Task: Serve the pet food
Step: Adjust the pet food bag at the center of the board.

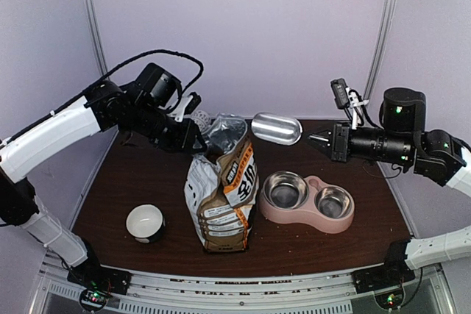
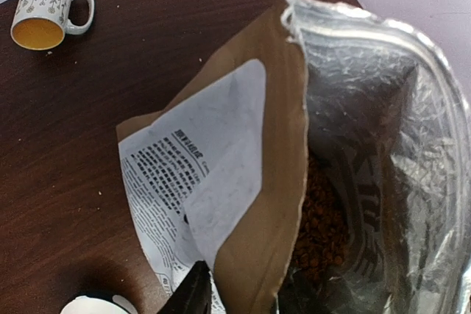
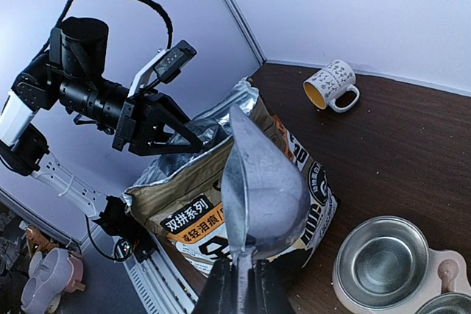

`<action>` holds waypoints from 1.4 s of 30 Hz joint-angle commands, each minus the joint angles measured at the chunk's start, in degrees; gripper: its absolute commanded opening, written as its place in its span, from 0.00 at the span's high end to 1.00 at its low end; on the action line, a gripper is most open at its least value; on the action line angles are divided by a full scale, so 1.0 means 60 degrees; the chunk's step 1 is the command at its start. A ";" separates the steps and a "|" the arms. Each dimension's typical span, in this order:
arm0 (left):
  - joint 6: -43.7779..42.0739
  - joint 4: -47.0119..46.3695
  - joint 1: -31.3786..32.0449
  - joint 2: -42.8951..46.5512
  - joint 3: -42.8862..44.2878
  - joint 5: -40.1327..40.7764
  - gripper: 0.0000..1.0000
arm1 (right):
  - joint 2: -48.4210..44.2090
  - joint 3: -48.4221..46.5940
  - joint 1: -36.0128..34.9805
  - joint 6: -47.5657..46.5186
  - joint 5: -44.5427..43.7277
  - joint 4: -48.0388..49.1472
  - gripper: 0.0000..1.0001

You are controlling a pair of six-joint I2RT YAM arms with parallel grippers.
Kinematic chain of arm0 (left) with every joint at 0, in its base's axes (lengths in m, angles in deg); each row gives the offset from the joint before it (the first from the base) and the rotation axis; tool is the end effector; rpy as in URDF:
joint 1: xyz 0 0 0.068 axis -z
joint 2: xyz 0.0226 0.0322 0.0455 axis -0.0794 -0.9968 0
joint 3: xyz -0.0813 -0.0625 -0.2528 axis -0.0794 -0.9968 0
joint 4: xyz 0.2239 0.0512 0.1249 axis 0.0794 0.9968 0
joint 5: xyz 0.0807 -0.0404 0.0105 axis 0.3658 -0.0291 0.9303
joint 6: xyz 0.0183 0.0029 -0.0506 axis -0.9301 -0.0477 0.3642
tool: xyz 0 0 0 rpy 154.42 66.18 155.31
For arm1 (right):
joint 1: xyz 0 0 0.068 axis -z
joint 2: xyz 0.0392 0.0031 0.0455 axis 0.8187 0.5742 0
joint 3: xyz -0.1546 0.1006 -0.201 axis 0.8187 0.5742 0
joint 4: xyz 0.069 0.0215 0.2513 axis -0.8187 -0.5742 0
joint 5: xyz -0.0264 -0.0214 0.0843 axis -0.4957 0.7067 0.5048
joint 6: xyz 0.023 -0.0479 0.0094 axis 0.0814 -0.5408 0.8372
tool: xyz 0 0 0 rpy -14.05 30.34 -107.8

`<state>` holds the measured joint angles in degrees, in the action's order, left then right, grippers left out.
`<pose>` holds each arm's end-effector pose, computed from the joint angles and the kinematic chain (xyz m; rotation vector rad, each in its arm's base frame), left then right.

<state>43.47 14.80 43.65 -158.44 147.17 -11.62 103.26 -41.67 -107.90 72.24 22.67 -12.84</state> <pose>0.2052 -0.2337 0.3754 0.3231 2.5238 -0.7350 0.1167 0.1634 0.3986 -0.5523 1.8965 1.0902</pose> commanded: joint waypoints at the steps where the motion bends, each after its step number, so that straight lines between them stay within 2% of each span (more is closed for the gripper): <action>1: -0.0011 0.1072 0.0008 -0.0171 -0.0053 0.0292 0.69 | -0.0229 0.0149 0.0019 -0.0345 -0.0376 -0.0207 1.00; 4: 0.0016 0.1252 0.0008 -0.0137 -0.0049 0.0404 0.77 | -0.0244 0.0180 0.0013 -0.0406 -0.0428 -0.0243 1.00; 8: 0.0014 0.1659 0.0009 -0.0107 0.0368 0.0909 0.77 | -0.0195 0.0184 0.0021 -0.0453 -0.0445 -0.0253 1.00; 9: 0.0011 0.1672 0.0012 -0.0085 0.0463 0.0981 0.74 | -0.0179 0.0181 0.0019 -0.0465 -0.0448 -0.0244 1.00; 11: 0.0034 0.1650 0.0009 -0.0100 0.0699 0.0880 0.61 | -0.0146 0.0181 0.0017 -0.0480 -0.0459 -0.0218 1.00; 14: 0.0079 0.1498 0.0068 -0.0355 0.1036 0.0357 0.54 | -0.0060 0.0168 0.0021 -0.0496 -0.0459 -0.0172 1.00; 19: 0.0080 0.1435 0.0384 -0.0999 0.1621 0.0011 0.31 | 0.0036 0.0055 0.0020 -0.0554 -0.0459 -0.0210 1.00; 24: 0.0189 0.1443 0.0447 -0.1070 0.1583 0.0074 0.27 | -0.0087 -0.0023 0.0021 -0.0654 -0.0575 -0.0326 1.00; 26: 0.0242 0.1431 0.0447 -0.0953 0.1420 0.0141 0.31 | -0.0136 -0.0007 0.0021 -0.0683 -0.0638 -0.0365 1.00; 29: 0.0352 0.1443 0.0447 -0.0780 0.1127 0.0194 0.45 | -0.0141 0.0006 0.0020 -0.0728 -0.0668 -0.0375 1.00; 35: 0.0595 0.1443 0.0451 -0.0532 0.0638 0.0178 0.55 | -0.0097 0.0039 0.0020 -0.0747 -0.0664 -0.0307 1.00; 42: 0.0734 0.1422 0.0449 -0.0204 0.0453 0.0525 0.77 | -0.0141 0.0136 0.0019 -0.0701 -0.0690 -0.0285 1.00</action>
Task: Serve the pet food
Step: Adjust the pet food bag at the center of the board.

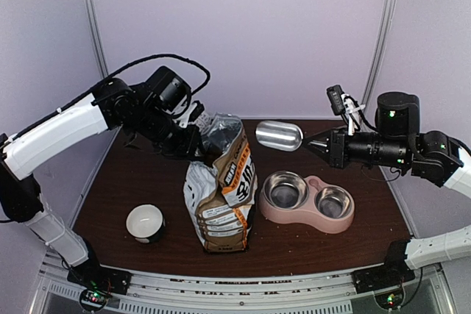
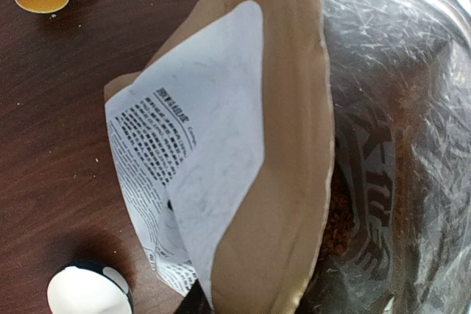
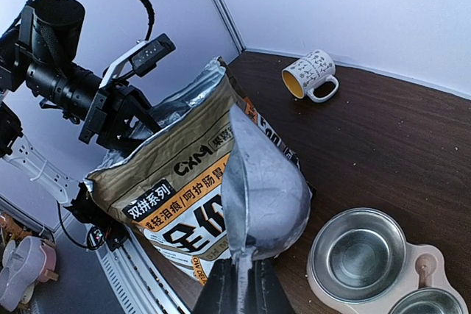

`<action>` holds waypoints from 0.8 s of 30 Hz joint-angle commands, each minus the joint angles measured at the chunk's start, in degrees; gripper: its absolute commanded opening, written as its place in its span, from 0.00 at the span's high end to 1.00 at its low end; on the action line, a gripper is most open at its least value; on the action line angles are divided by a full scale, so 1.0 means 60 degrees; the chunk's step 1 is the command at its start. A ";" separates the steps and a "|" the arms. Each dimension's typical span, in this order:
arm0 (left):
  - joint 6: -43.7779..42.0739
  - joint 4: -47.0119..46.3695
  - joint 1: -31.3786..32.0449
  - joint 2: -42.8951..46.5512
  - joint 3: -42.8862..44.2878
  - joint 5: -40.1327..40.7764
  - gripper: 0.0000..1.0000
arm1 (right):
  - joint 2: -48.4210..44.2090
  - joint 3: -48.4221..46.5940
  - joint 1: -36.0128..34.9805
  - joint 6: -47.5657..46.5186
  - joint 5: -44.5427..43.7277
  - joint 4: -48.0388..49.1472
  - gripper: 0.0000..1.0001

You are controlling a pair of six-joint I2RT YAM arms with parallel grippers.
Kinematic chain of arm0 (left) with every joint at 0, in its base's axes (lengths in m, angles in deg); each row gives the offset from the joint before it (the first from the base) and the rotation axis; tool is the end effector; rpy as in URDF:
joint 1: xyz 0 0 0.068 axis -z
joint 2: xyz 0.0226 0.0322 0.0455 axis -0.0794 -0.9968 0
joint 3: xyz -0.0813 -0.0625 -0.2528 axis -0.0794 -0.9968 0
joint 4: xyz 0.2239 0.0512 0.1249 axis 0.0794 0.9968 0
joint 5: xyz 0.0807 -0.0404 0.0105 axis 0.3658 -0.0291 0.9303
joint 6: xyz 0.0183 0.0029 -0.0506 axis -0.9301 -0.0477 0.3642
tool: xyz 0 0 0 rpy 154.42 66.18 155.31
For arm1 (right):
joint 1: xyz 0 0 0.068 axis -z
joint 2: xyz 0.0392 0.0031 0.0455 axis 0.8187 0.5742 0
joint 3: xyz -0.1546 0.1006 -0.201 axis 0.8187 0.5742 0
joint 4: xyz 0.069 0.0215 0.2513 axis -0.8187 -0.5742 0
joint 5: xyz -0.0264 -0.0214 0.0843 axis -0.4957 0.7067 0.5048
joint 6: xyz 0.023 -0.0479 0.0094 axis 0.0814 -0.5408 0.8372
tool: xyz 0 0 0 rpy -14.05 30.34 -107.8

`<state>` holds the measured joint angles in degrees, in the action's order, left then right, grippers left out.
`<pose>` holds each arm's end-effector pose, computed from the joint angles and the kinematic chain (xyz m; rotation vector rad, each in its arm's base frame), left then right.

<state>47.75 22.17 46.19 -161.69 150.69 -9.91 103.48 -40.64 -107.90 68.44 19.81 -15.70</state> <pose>0.1980 -0.2450 0.3688 0.2785 2.6539 -0.6510 0.1186 0.1630 0.3865 -0.5881 1.9389 0.9729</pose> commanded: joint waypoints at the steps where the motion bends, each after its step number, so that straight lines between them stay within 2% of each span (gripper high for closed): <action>1: 0.0044 0.0173 0.0034 0.0328 -0.0099 0.0248 0.82 | -0.0178 -0.0024 0.0026 -0.0069 -0.0227 0.0183 1.00; 7: 0.0180 -0.0240 0.0032 0.0352 -0.0003 0.0427 1.00 | -0.0203 -0.0098 0.0013 -0.0056 -0.0336 0.0110 1.00; 16: -0.0087 -0.0373 -0.0123 0.0557 0.0730 0.1378 1.00 | -0.0271 -0.0107 0.0021 -0.0012 -0.0434 0.0084 1.00; 24: -0.1687 -0.0288 -0.0777 0.0367 0.2169 0.1248 1.00 | -0.0121 -0.0506 0.0021 -0.0025 -0.0191 0.0131 1.00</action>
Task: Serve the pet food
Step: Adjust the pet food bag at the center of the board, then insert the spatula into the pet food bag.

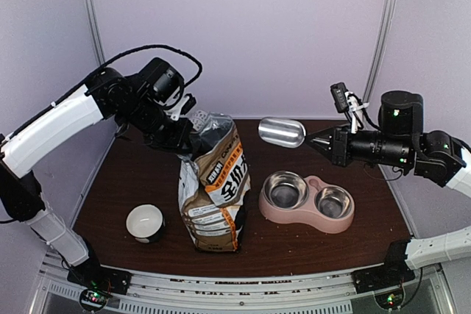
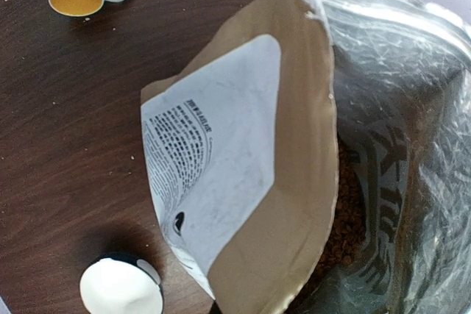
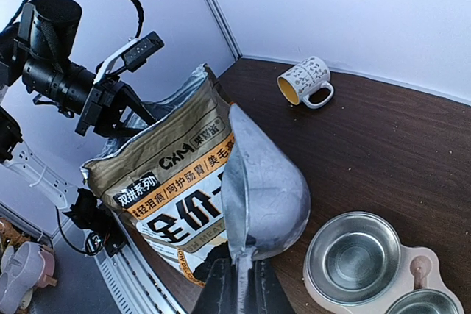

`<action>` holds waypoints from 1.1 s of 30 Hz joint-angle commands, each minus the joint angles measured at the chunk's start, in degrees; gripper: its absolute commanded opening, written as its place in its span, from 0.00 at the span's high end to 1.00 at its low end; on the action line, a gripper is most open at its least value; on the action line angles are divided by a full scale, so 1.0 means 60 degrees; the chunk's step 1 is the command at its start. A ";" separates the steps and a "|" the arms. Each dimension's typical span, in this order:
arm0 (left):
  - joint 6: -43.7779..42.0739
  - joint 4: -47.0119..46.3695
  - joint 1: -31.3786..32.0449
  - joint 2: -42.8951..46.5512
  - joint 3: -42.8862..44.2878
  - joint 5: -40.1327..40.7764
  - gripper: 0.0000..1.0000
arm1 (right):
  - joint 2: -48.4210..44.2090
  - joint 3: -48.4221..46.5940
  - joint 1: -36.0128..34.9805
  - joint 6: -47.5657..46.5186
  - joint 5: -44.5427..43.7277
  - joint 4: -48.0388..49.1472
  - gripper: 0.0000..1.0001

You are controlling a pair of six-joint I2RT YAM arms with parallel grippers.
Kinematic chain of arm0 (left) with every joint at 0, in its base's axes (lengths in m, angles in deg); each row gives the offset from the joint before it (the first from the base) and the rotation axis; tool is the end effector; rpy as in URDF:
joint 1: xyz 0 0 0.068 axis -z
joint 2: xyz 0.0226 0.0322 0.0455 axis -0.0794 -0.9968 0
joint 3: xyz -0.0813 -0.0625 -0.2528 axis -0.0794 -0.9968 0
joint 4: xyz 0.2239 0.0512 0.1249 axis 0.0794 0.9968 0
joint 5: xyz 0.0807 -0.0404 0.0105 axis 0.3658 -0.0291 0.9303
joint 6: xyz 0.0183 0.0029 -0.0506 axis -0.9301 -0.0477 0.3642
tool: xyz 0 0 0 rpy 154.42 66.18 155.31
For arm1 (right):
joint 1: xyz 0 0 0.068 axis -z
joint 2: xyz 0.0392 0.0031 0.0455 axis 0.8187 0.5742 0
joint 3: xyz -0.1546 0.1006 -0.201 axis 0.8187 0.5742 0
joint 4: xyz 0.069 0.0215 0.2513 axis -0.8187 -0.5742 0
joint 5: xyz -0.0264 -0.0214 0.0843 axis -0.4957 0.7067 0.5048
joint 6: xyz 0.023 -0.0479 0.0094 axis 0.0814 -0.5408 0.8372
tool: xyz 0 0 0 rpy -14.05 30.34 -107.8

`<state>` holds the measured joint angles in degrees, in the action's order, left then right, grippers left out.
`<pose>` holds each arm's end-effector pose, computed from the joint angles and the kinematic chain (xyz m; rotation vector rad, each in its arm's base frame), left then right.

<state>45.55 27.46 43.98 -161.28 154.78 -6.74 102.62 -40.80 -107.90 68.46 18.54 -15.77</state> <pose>0.2020 -0.2283 0.3864 0.2526 2.6316 -0.5565 0.1167 0.1591 0.3900 -0.5672 1.9225 0.9610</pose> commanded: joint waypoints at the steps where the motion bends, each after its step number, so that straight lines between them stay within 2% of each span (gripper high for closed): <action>1: -0.1537 -0.1165 -0.0413 0.0231 0.1632 0.0591 1.00 | 0.0030 -0.0546 0.0014 -0.0036 0.0079 0.0150 1.00; 7: -0.2199 -0.1508 -0.0295 0.0175 0.1686 -0.0182 1.00 | -0.0031 -0.0698 0.0019 0.0118 0.0523 0.0349 1.00; 12: -0.2597 -0.2028 0.0359 0.0325 0.1380 -0.0433 1.00 | 0.0045 -0.0971 -0.0082 0.0035 0.1550 0.0502 1.00; 15: -0.2731 -0.2025 0.0712 0.0266 0.1381 -0.0412 1.00 | 0.0266 -0.1457 -0.0300 -0.0260 0.1601 0.0109 1.00; 21: -0.2899 -0.2030 0.1447 -0.0054 0.1830 -0.0202 1.00 | 0.0853 -0.2484 -0.0811 -0.0948 0.1155 -0.1140 1.00; 26: -0.3220 -0.2014 0.1895 -0.0599 0.2406 -0.0284 1.00 | 0.1656 -0.3218 -0.1332 -0.1289 0.0110 -0.2542 1.00; 33: -0.3366 -0.1926 0.2113 -0.0879 0.2511 -0.0208 1.00 | 0.2813 -0.4260 -0.1612 -0.1276 -0.1257 -0.4619 1.00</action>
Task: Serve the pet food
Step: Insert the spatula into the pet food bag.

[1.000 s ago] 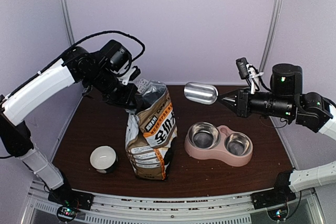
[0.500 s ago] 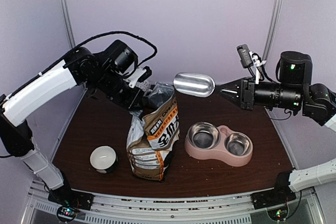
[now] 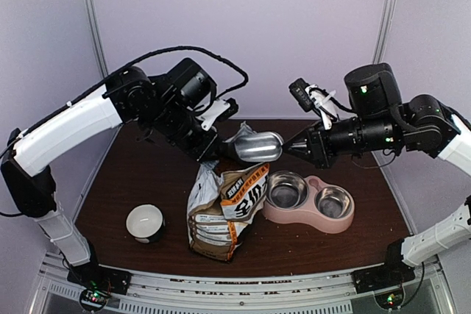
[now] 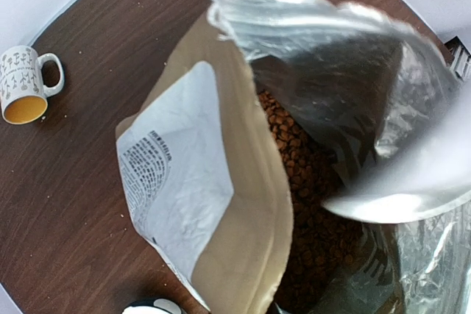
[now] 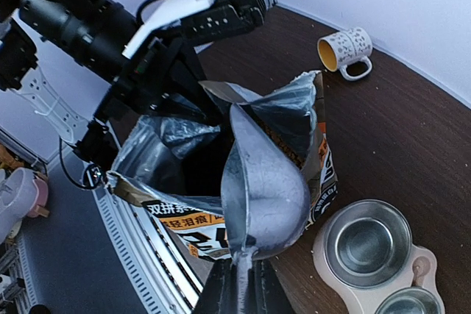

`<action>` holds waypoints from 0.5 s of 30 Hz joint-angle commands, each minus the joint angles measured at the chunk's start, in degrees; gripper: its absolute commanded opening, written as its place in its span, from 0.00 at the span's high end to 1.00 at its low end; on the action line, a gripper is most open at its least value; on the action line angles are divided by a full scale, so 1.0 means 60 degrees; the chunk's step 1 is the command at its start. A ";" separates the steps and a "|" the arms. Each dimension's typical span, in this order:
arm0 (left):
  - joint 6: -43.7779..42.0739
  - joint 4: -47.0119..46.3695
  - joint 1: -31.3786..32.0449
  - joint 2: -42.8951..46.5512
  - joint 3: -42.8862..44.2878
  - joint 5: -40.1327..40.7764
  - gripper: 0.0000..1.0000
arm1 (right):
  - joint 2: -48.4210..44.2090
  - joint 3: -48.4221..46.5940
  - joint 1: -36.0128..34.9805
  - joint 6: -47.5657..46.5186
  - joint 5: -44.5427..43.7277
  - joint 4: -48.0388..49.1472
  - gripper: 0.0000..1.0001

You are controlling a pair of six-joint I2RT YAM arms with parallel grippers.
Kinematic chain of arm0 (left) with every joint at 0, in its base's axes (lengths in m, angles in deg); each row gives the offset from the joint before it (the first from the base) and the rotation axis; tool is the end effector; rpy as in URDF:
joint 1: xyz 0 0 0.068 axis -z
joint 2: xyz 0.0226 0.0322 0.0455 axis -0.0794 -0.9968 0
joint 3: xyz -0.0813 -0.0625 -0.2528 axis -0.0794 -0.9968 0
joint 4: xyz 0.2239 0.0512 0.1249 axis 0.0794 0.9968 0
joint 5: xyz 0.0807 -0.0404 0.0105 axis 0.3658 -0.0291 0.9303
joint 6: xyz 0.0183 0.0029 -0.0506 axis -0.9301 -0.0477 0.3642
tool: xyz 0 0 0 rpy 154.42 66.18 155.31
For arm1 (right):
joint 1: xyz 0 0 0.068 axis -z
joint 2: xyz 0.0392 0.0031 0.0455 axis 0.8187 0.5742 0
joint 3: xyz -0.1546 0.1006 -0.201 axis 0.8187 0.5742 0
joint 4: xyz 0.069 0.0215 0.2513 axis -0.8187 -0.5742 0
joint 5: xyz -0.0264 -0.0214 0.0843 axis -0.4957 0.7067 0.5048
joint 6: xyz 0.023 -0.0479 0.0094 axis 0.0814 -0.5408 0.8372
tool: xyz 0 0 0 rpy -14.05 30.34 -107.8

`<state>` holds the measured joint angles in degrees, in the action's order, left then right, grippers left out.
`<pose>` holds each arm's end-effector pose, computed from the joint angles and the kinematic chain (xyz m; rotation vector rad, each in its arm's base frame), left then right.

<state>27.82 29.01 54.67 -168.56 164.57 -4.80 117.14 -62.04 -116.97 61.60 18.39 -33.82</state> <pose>0.1728 -0.2873 0.3965 0.8620 2.4504 -0.4905 0.1072 0.2074 0.4297 -0.9009 2.0191 0.8833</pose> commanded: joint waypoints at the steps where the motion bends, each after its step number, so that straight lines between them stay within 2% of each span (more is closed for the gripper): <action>1: -0.0441 -0.2181 0.0384 0.0342 0.0908 -0.0494 1.00 | 0.0544 -0.0883 -0.0094 -0.0110 -0.1395 -0.1996 1.00; 8: -0.0574 -0.2199 0.0629 -0.0276 0.1308 -0.0672 1.00 | 0.2031 -0.2235 -0.0131 0.0131 -0.2571 -0.3921 1.00; 11: -0.0269 -0.2375 0.0633 -0.0377 0.1202 -0.0239 1.00 | 0.2859 -0.2490 -0.0123 0.0397 -0.3067 -0.4343 1.00; 15: 0.0162 -0.2979 0.0633 -0.0054 0.0583 0.0468 1.00 | 0.3779 -0.2607 -0.0122 0.0554 -0.2921 -0.4341 1.00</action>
<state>27.21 26.10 57.36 -172.51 167.83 -3.97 135.06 -77.28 -118.04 63.08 6.04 -54.06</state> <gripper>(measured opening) 0.018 0.080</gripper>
